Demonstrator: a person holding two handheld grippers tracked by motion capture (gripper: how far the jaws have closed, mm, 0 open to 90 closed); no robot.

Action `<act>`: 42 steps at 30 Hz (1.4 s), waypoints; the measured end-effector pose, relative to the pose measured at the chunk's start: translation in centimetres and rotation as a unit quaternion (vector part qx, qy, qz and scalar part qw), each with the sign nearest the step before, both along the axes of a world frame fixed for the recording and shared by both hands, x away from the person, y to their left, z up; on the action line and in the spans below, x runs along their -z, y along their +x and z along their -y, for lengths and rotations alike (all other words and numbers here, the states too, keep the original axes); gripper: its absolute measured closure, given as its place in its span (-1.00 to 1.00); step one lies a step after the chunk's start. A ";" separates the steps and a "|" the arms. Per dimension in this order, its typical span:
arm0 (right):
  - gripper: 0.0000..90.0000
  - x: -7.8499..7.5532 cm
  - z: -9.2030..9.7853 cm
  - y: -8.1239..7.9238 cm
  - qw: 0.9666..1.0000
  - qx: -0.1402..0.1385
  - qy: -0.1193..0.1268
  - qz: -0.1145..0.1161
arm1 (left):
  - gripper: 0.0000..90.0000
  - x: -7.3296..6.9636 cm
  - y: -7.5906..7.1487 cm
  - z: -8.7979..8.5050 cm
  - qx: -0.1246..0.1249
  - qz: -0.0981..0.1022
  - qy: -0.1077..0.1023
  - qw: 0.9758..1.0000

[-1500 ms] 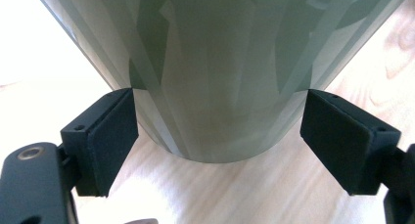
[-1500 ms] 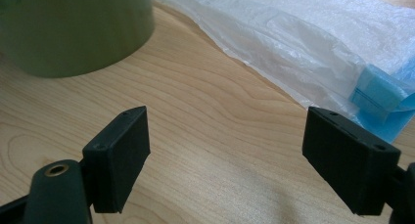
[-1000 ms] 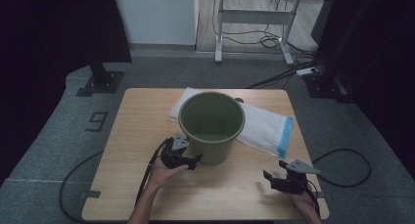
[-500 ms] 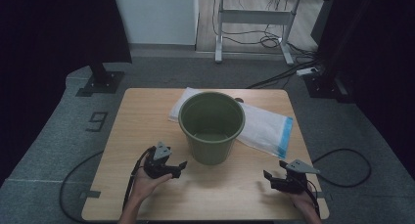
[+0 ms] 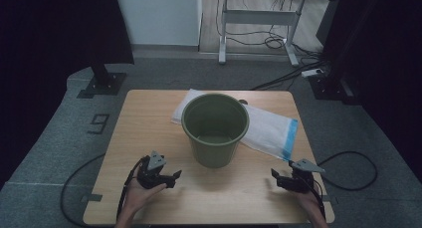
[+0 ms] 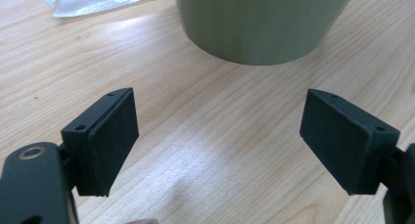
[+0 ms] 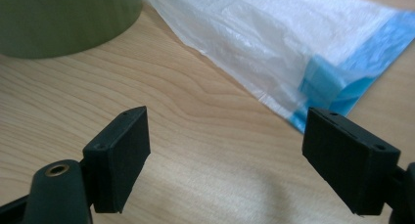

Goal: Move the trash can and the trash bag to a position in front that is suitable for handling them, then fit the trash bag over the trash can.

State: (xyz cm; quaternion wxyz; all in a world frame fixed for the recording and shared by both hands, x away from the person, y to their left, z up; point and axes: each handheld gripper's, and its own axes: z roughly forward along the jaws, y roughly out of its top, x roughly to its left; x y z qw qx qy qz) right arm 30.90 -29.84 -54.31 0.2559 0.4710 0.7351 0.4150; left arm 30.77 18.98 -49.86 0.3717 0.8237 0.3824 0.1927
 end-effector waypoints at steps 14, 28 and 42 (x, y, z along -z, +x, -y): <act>-0.62 -1.7 -3.2 5.5 0.996 -0.033 -0.079 0.015 | -0.67 0.4 -0.3 -1.3 -0.017 0.007 -0.014 1.000; -0.54 0.8 -4.6 11.2 0.995 -0.043 -0.074 -0.053 | -0.67 0.3 -0.3 -1.8 -0.027 0.004 -0.029 0.999; 0.89 0.4 -3.5 11.1 0.995 -0.042 -0.055 -0.075 | -0.66 0.4 -0.4 -2.0 -0.039 0.000 -0.045 0.998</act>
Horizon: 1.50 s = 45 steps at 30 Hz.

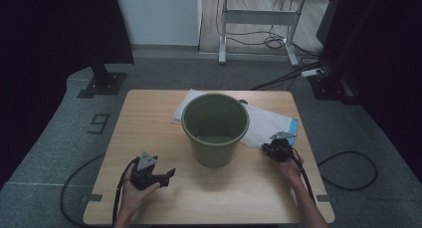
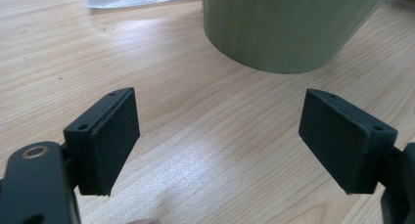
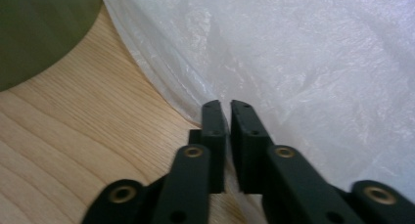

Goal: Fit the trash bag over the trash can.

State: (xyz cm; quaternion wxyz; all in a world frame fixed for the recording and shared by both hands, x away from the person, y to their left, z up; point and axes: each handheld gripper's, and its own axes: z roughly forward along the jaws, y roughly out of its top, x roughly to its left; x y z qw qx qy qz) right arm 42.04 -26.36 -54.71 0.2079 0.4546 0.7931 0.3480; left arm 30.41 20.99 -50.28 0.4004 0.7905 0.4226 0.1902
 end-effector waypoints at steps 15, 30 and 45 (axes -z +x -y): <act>0.97 -0.4 5.3 -9.4 0.999 0.042 -0.003 0.000 | -0.66 0.2 0.1 -0.2 0.012 0.000 0.002 1.000; 0.10 -3.0 0.9 -8.5 0.998 0.024 0.019 0.060 | -0.65 0.2 0.2 -0.5 0.020 0.000 -0.007 1.000; 0.30 0.2 -5.5 -0.6 1.000 -0.022 -0.007 0.018 | -0.65 0.7 0.4 0.1 0.014 -0.008 -0.002 1.000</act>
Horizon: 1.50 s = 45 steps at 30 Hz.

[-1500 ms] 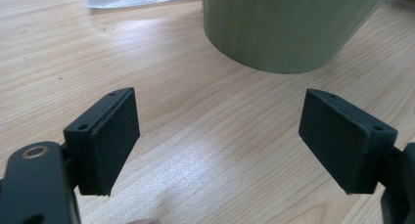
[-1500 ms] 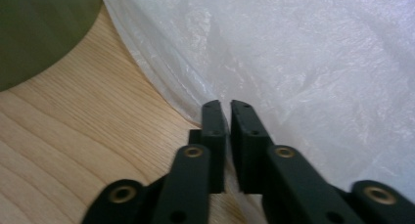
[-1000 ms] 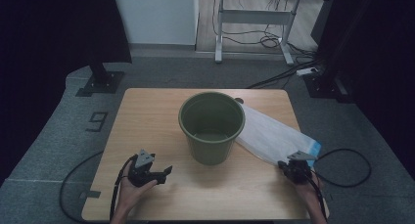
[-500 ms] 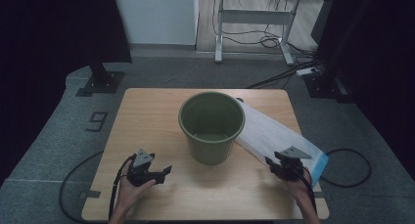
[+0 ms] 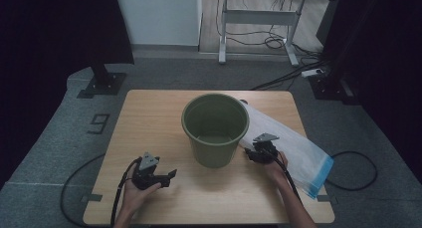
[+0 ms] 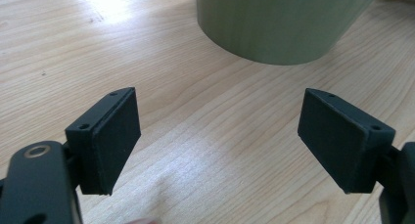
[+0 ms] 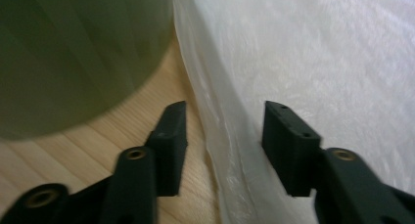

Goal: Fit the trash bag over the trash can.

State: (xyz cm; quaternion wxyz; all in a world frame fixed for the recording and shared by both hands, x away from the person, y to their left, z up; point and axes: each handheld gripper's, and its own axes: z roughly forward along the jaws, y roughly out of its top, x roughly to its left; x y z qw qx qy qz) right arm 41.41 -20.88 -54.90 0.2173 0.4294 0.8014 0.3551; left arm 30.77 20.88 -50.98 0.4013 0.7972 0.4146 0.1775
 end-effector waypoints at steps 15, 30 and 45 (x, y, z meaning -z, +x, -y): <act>0.97 -0.4 2.5 -3.3 1.000 -0.011 0.000 -0.025 | -0.63 0.2 -0.3 -1.6 -0.025 0.001 -0.014 1.000; 0.04 -2.2 2.3 -2.5 0.999 -0.016 0.045 -0.002 | -0.63 0.2 -0.2 -1.6 -0.026 -0.001 -0.011 1.000; 0.12 -0.7 -1.4 0.8 1.000 -0.023 -0.003 -0.004 | -0.63 0.5 0.1 -1.4 -0.026 -0.004 -0.008 1.000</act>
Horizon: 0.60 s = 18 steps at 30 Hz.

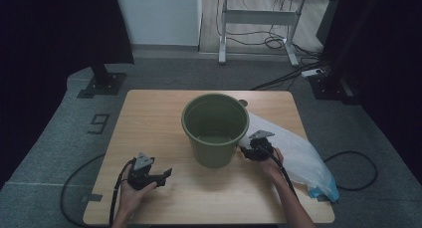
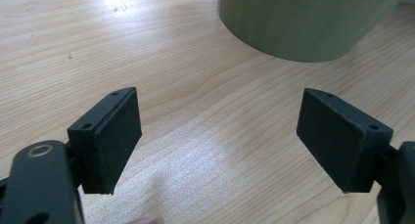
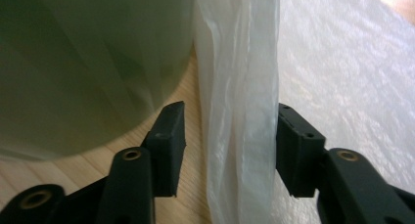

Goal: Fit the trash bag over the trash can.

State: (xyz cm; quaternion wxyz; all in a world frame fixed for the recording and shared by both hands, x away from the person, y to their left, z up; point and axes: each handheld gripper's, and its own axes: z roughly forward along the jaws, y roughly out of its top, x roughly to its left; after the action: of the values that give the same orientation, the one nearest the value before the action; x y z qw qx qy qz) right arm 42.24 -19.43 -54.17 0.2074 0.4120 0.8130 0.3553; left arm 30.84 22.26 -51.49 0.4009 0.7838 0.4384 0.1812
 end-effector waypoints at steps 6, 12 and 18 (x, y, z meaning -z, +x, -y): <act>0.66 0.1 0.2 -0.2 1.000 0.014 -0.007 -0.020 | -0.63 0.0 -0.1 -0.1 -0.002 0.001 -0.001 1.000; 0.96 -1.0 1.4 -0.7 0.999 0.016 0.037 -0.003 | -0.63 -0.1 0.0 -0.2 -0.004 0.002 0.000 1.000; 0.97 -2.2 3.7 -1.5 0.993 0.037 0.108 0.012 | -0.63 0.1 0.0 -0.6 -0.010 0.000 0.010 1.000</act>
State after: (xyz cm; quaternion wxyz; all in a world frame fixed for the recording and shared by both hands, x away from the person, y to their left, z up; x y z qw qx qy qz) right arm 40.77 -23.14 -52.00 0.1841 0.4577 0.7515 0.4380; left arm 30.87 22.84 -51.59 0.3908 0.7833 0.4446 0.1898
